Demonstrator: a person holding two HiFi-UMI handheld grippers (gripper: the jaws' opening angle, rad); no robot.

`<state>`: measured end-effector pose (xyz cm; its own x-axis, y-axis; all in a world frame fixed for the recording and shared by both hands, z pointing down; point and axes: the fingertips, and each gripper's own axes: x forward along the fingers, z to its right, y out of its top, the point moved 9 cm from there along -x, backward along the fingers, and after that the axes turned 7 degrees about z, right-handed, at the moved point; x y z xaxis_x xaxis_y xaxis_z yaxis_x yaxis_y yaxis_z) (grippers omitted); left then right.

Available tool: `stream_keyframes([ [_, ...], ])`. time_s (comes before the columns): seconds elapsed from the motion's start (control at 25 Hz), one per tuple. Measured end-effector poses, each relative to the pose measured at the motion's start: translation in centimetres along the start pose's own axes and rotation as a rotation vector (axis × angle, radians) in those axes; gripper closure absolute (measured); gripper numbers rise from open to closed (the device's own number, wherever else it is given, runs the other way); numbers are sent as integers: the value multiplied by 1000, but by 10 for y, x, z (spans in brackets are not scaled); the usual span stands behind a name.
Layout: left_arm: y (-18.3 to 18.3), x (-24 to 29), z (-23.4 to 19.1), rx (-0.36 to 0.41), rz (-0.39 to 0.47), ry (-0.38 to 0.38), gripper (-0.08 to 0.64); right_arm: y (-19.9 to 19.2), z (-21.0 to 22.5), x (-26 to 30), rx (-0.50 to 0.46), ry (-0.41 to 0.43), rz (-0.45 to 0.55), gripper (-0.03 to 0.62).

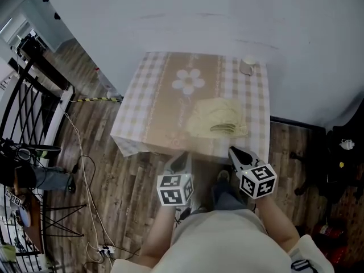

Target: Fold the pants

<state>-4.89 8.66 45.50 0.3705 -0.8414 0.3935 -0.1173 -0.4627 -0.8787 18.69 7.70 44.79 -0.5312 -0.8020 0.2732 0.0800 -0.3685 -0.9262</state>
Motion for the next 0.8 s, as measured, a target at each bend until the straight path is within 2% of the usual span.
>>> stream_keyframes([
  [0.4,-29,-67,6,-10,40,20,534,-21,-50,-49,-17,31,28,586],
  [0.8,-46,-118,12,-25,84,54,534,-25,-76,-85,-40,54,65,586],
])
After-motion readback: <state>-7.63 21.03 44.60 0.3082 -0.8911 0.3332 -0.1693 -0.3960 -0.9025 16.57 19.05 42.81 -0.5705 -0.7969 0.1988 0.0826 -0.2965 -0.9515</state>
